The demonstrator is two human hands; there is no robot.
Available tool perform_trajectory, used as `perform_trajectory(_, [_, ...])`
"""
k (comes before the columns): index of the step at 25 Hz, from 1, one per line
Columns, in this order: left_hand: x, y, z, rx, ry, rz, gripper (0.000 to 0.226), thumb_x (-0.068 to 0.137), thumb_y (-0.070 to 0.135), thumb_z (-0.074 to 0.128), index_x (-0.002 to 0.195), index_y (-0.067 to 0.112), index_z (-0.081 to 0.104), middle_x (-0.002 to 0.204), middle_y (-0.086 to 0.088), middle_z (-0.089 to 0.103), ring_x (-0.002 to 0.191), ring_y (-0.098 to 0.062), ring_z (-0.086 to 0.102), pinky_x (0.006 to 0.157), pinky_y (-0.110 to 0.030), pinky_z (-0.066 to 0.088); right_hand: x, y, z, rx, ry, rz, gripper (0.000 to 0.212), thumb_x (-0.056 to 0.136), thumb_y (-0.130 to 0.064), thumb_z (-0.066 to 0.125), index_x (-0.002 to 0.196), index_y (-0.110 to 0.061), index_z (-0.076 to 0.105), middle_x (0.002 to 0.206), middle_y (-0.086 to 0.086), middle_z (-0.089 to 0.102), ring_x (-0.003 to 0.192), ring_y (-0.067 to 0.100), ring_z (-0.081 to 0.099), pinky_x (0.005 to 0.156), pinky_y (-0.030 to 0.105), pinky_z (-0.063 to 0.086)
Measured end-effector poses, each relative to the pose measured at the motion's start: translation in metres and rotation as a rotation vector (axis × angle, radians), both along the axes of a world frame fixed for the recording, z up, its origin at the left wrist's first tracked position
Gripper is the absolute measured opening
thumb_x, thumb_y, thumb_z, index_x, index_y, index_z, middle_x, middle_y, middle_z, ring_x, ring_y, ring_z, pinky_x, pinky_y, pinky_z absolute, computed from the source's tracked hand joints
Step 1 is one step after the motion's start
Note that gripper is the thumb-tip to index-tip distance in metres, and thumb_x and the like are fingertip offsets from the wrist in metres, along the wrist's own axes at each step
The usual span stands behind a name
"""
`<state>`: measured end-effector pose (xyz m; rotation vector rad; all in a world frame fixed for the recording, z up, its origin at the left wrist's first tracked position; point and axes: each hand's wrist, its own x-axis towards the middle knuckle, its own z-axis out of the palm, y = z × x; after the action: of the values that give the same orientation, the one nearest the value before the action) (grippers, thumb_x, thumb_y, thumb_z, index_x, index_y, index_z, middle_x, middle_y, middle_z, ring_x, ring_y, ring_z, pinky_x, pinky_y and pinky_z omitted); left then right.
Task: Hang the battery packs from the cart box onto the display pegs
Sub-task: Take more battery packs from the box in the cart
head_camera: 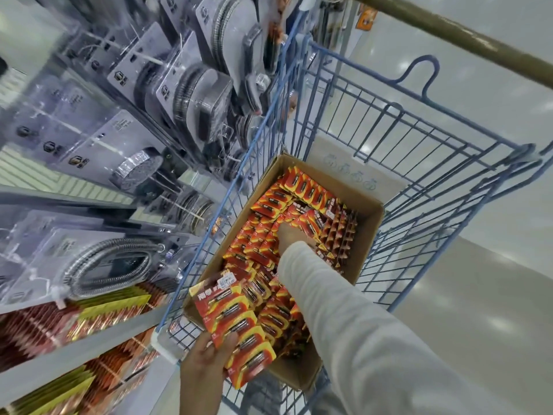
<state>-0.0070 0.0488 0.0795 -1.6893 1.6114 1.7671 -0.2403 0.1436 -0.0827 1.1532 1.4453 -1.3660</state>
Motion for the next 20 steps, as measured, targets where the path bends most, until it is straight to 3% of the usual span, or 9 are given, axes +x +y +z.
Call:
perform_trajectory(1, [0.001,-0.001,0.000,-0.001,0.003,-0.007,0.039,0.069,0.031,0.085,0.104,0.024,0.070,0.084,0.002,0.081,0.084,-0.027,0.077,0.070,-0.039,0.060,0.002,-0.003,0.013,0.135,-0.064,-0.016,0.114,0.068,-0.078,0.072,0.150,-0.013,0.027,0.150,0.016,0.038,0.135,0.042,0.044,0.108,0.055,0.044])
perform_trajectory(3, [0.002,-0.003,0.002,-0.004,0.009,0.002,0.031,0.077,0.022,0.084,0.105,0.023,0.070,0.083,0.002,0.081,0.086,-0.028,0.076,0.073,-0.041,0.060,0.007,-0.006,0.036,0.342,-0.080,-0.052,0.111,0.079,-0.067,0.072,0.152,-0.007,0.014,0.153,0.017,0.028,0.140,0.041,0.036,0.111,0.054,0.038])
perform_trajectory(5, [0.006,-0.005,0.000,-0.021,-0.006,0.007,0.028,0.082,0.019,0.083,0.107,0.023,0.071,0.088,-0.002,0.081,0.089,-0.031,0.076,0.079,-0.047,0.062,0.010,-0.006,0.043,0.362,-0.076,-0.076,0.117,0.076,-0.057,0.081,0.153,-0.006,0.009,0.156,0.016,0.021,0.144,0.042,0.031,0.115,0.054,0.033])
perform_trajectory(7, [0.011,-0.005,0.000,-0.038,-0.013,-0.001,0.033,0.080,0.024,0.084,0.111,0.022,0.072,0.095,-0.006,0.081,0.092,-0.034,0.076,0.087,-0.057,0.061,0.021,-0.008,0.029,0.355,-0.038,-0.125,0.113,0.073,-0.045,0.087,0.151,-0.009,0.013,0.154,0.017,0.026,0.142,0.042,0.035,0.115,0.054,0.036])
perform_trajectory(10, [0.013,-0.007,0.002,-0.051,0.021,0.001,0.036,0.081,0.026,0.084,0.115,0.021,0.072,0.096,-0.005,0.081,0.091,-0.033,0.077,0.084,-0.053,0.061,0.042,-0.011,0.025,0.225,0.102,-0.228,0.084,0.082,-0.024,0.080,0.149,-0.011,0.033,0.144,0.014,0.052,0.131,0.040,0.051,0.112,0.054,0.044])
perform_trajectory(14, [0.011,-0.010,0.016,-0.037,0.133,0.021,0.029,0.089,0.025,0.078,0.116,0.023,0.069,0.100,-0.002,0.080,0.088,-0.030,0.078,0.072,-0.041,0.062,0.070,0.015,0.046,-0.044,0.210,-0.276,0.062,0.088,-0.009,0.074,0.144,-0.022,0.051,0.136,0.009,0.063,0.125,0.034,0.060,0.106,0.053,0.050])
perform_trajectory(17, [0.016,-0.005,0.043,0.002,0.269,0.075,0.029,0.092,0.023,0.072,0.121,0.023,0.069,0.107,-0.006,0.080,0.091,-0.031,0.079,0.077,-0.045,0.063,0.093,0.050,0.101,-0.244,0.256,-0.122,0.045,0.091,-0.007,0.073,0.130,-0.026,0.061,0.120,0.004,0.072,0.108,0.026,0.069,0.086,0.041,0.058])
perform_trajectory(20, [0.029,0.000,0.074,0.010,0.416,0.153,0.031,0.094,0.019,0.067,0.124,0.023,0.068,0.110,-0.006,0.079,0.094,-0.030,0.079,0.069,-0.038,0.066,0.120,0.076,0.162,-0.396,0.365,0.096,0.050,0.086,-0.001,0.075,0.127,-0.025,0.063,0.116,0.003,0.076,0.105,0.024,0.073,0.086,0.040,0.058])
